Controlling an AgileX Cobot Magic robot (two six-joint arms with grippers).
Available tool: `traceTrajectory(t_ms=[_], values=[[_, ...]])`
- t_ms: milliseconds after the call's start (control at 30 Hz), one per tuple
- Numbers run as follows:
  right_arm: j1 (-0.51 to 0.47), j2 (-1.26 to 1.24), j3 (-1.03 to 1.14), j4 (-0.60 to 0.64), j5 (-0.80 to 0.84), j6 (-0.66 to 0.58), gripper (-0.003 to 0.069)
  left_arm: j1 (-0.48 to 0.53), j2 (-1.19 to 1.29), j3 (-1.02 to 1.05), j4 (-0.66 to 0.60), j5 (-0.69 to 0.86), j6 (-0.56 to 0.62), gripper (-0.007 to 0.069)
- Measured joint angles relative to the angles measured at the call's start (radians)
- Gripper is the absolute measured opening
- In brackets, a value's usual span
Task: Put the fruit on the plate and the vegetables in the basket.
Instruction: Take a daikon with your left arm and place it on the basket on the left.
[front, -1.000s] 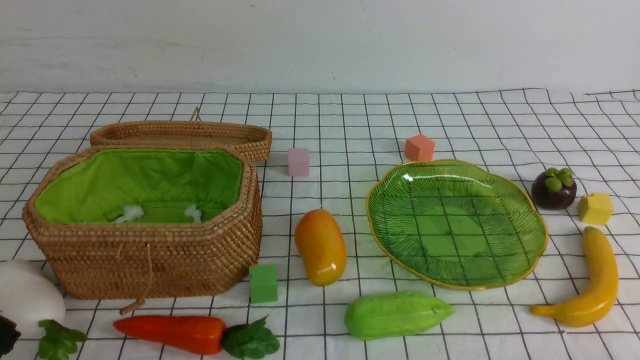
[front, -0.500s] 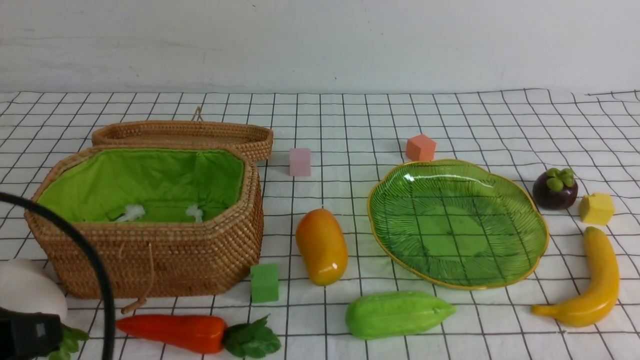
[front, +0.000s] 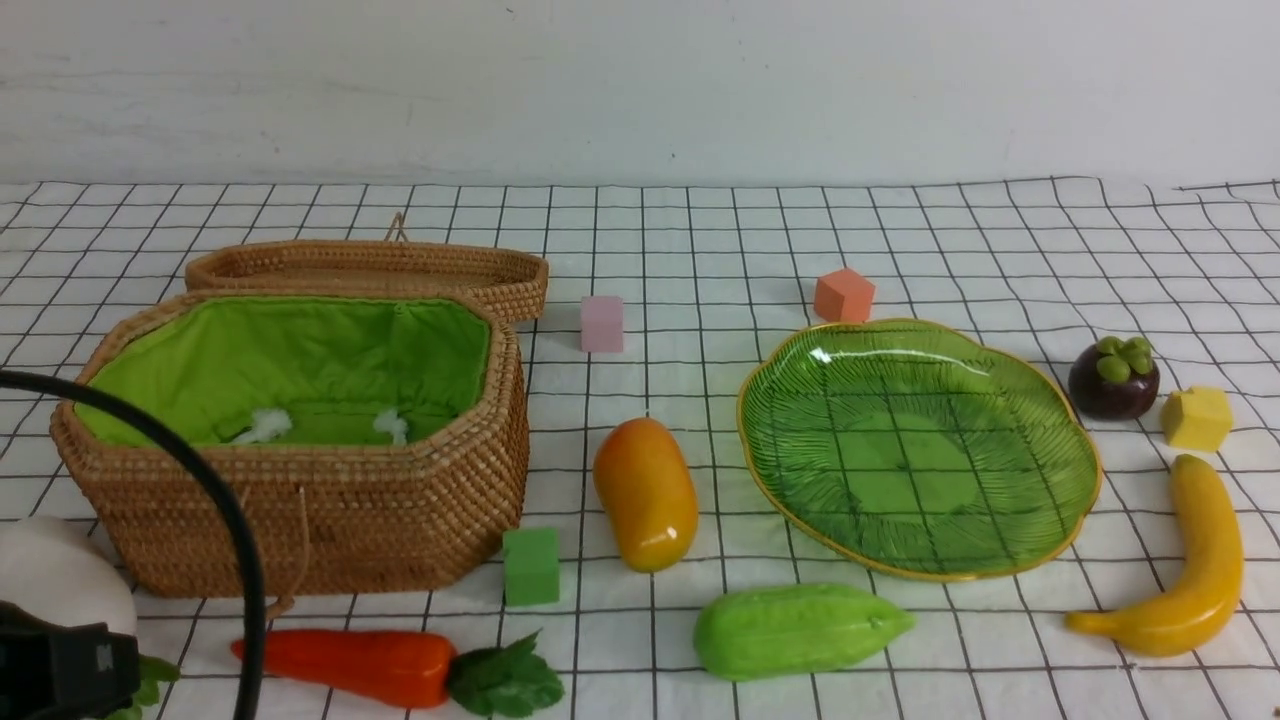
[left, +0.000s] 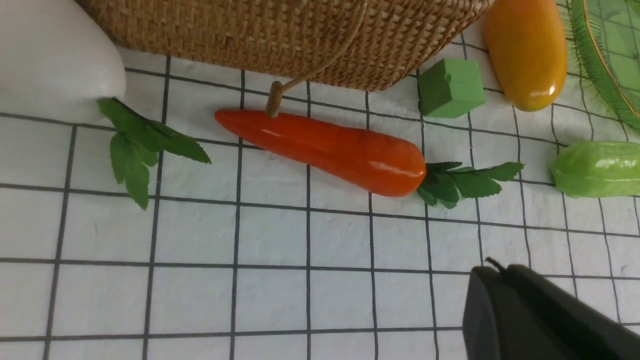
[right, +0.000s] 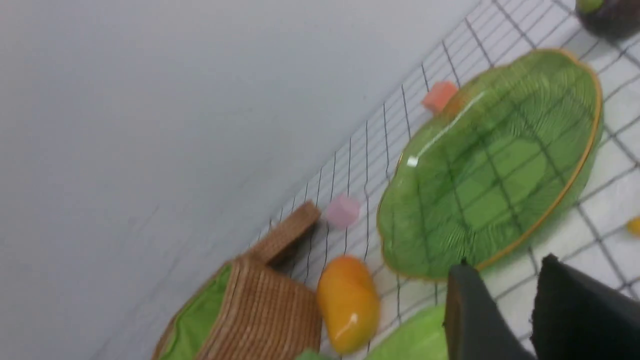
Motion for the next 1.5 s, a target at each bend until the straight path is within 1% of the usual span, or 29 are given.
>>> traceTrajectory(t_ms=[33, 67, 100, 133, 200, 233, 267, 300, 333, 367, 400, 433, 500, 567, 600, 733, 800, 900, 967, 1000, 1067, 1100, 1200, 1233, 1300, 1333, 1400, 1433, 1500], values=[[0.000, 0.003, -0.031, 0.000, 0.067, -0.017, 0.0173, 0.000, 0.000, 0.000, 0.006, 0.001, -0.004, -0.0013], [0.000, 0.004, -0.049, -0.001, 0.084, -0.021, 0.0162, 0.000, 0.000, 0.000, 0.006, 0.001, -0.007, -0.0013], [0.000, 0.017, -0.094, -0.005, 0.174, -0.046, 0.0139, 0.000, 0.000, 0.000, 0.009, 0.001, -0.011, -0.0013], [0.000, 0.058, -0.220, -0.031, 0.324, -0.121, 0.0091, 0.000, 0.004, 0.000, 0.010, 0.001, -0.023, -0.0013], [0.000, 0.138, -0.390, -0.072, 0.505, -0.218, 0.0036, 0.000, 0.017, -0.002, 0.008, 0.003, -0.032, -0.0013], [0.000, 0.147, -0.390, -0.072, 0.523, -0.228, 0.0031, 0.000, 0.018, -0.002, 0.007, 0.003, -0.033, -0.0013], [0.000, 0.222, -0.535, -0.104, 0.652, -0.301, 0.0006, 0.000, 0.034, -0.002, 0.007, 0.009, -0.034, -0.0013], [0.000, 0.231, -0.570, -0.111, 0.667, -0.310, 0.0004, 0.000, 0.038, -0.003, 0.008, 0.015, -0.034, -0.0013], [0.000, 0.302, -0.693, -0.128, 0.777, -0.378, -0.0001, 0.000, 0.048, -0.003, 0.021, 0.027, -0.036, -0.0013], [0.002, 0.319, -0.742, -0.133, 0.802, -0.394, -0.0001, 0.000, 0.050, -0.003, 0.026, 0.030, -0.037, -0.0013], [0.015, 0.380, -0.861, -0.143, 0.888, -0.459, -0.0001, 0.000, 0.062, -0.003, 0.073, 0.037, -0.060, -0.0013], [0.030, 0.400, -0.912, -0.144, 0.912, -0.483, -0.0001, 0.000, 0.067, -0.003, 0.101, 0.038, -0.079, -0.0013], [0.062, 0.430, -1.008, -0.142, 0.937, -0.519, -0.0001, 0.000, 0.081, -0.003, 0.172, 0.039, -0.129, -0.0013], [0.114, 0.447, -1.092, -0.132, 0.936, -0.544, -0.0001, 0.000, 0.118, -0.004, 0.254, 0.041, -0.196, -0.0013], [0.127, 0.451, -1.115, -0.130, 0.934, -0.552, 0.0000, 0.000, 0.135, -0.004, 0.276, 0.044, -0.213, -0.0013], [0.184, 0.453, -1.158, -0.125, 0.892, -0.563, 0.0003, 0.001, 0.224, -0.005, 0.325, 0.042, -0.270, -0.0013], [0.190, 0.454, -1.158, -0.131, 0.883, -0.564, 0.0004, 0.014, 0.256, -0.005, 0.332, 0.024, -0.297, -0.0013], [0.193, 0.454, -1.158, -0.165, 0.888, -0.564, 0.0005, 0.099, 0.270, -0.005, 0.337, -0.019, -0.323, -0.0013], [0.195, 0.454, -1.158, -0.189, 0.901, -0.564, 0.0006, 0.192, 0.271, -0.005, 0.317, -0.039, -0.315, -0.0013], [0.196, 0.454, -1.158, -0.192, 0.901, -0.564, 0.0006, 0.202, 0.273, -0.005, 0.313, -0.042, -0.310, -0.0013], [0.203, 0.454, -1.158, -0.217, 0.909, -0.564, 0.0008, 0.303, 0.287, -0.005, 0.267, -0.063, -0.263, -0.0013], [0.218, 0.454, -1.158, -0.236, 0.909, -0.564, 0.0009, 0.383, 0.312, -0.005, 0.197, -0.092, -0.196, -0.0013], [0.248, 0.454, -1.158, -0.253, 0.909, -0.564, 0.0011, 0.503, 0.374, -0.005, 0.065, -0.149, -0.091, -0.0013], [0.249, 0.454, -1.158, -0.254, 0.909, -0.564, 0.0011, 0.517, 0.379, -0.005, 0.047, -0.154, -0.084, -0.0013], [0.260, 0.454, -1.158, -0.259, 0.909, -0.564, 0.0012, 0.562, 0.422, -0.005, -0.021, -0.192, -0.024, -0.0013], [0.266, 0.454, -1.158, -0.262, 0.909, -0.564, 0.0013, 0.588, 0.461, -0.005, -0.079, -0.221, 0.030, -0.0010], [0.269, 0.454, -1.158, -0.263, 0.909, -0.564, 0.0013, 0.597, 0.504, -0.005, -0.131, -0.252, 0.095, 0.0012], [0.269, 0.454, -1.158, -0.263, 0.909, -0.564, 0.0015, 0.597, 0.522, -0.005, -0.159, -0.265, 0.124, 0.0030], [0.269, 0.454, -1.158, -0.264, 0.909, -0.564, 0.0017, 0.597, 0.568, -0.005, -0.226, -0.304, 0.200, 0.0112]])
